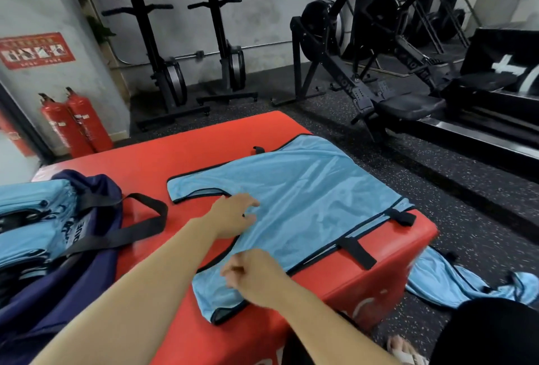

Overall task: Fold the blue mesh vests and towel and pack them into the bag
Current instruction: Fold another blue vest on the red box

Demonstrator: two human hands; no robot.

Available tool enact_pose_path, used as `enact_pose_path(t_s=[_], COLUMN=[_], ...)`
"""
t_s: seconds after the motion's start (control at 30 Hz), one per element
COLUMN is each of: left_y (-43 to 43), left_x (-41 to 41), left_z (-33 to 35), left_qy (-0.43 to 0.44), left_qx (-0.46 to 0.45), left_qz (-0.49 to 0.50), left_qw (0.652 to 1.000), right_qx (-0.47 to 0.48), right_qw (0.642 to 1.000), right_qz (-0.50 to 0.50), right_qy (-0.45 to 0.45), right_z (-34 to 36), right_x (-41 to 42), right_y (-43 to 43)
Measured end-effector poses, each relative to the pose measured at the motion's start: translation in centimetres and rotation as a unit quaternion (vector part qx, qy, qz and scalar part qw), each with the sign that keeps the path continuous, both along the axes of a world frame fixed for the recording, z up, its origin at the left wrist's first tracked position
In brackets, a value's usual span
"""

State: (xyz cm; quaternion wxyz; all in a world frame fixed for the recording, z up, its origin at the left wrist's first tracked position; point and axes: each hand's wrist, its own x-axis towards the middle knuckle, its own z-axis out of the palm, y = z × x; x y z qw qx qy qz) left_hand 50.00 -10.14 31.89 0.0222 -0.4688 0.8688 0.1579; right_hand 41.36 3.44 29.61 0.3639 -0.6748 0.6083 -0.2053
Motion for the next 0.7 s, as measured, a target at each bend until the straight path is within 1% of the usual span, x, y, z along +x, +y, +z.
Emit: enact_pose_path(t_s=[0.03, 0.07, 0.13, 0.2, 0.27, 0.4, 0.57, 0.63, 0.7], left_y=[0.3, 0.7, 1.4, 1.9, 2.2, 2.4, 3.3, 3.9, 4.6], left_x=[-0.3, -0.5, -0.7, -0.4, 0.3, 3.1, 6.6, 6.8, 6.1], left_z=[-0.5, -0.9, -1.7, -2.0, -2.0, -1.4, -1.1, -0.7, -0.4], left_qy=[-0.031, -0.058, -0.097, -0.131, -0.166, -0.236, -0.361, -0.380, -0.378], left_qx=[-0.001, -0.006, -0.024, -0.042, -0.062, -0.089, -0.124, -0.126, -0.131], left_qz=[-0.002, -0.008, -0.014, -0.006, 0.001, 0.014, 0.017, 0.042, 0.060], left_qw=[1.000, 0.998, 0.995, 0.991, 0.984, 0.968, 0.924, 0.915, 0.915], right_qx=[-0.020, -0.055, -0.111, -0.101, -0.067, -0.053, -0.066, -0.072, -0.078], right_qw=[0.999, 0.994, 0.967, 0.945, 0.938, 0.958, 0.970, 0.974, 0.986], right_qz=[-0.036, -0.077, -0.131, -0.142, -0.127, -0.061, 0.039, 0.059, 0.044], right_qy=[0.011, 0.059, 0.187, 0.276, 0.316, 0.274, 0.229, 0.205, 0.141], right_z=[0.1, 0.3, 0.5, 0.4, -0.1, -0.8, -0.8, -0.7, -0.4], right_x=[-1.9, -4.0, -8.0, -11.1, -12.9, -12.6, -8.2, -7.5, -8.0], right_y=[-0.5, -0.9, -1.4, -1.6, -1.2, -0.3, 1.2, 1.5, 1.4])
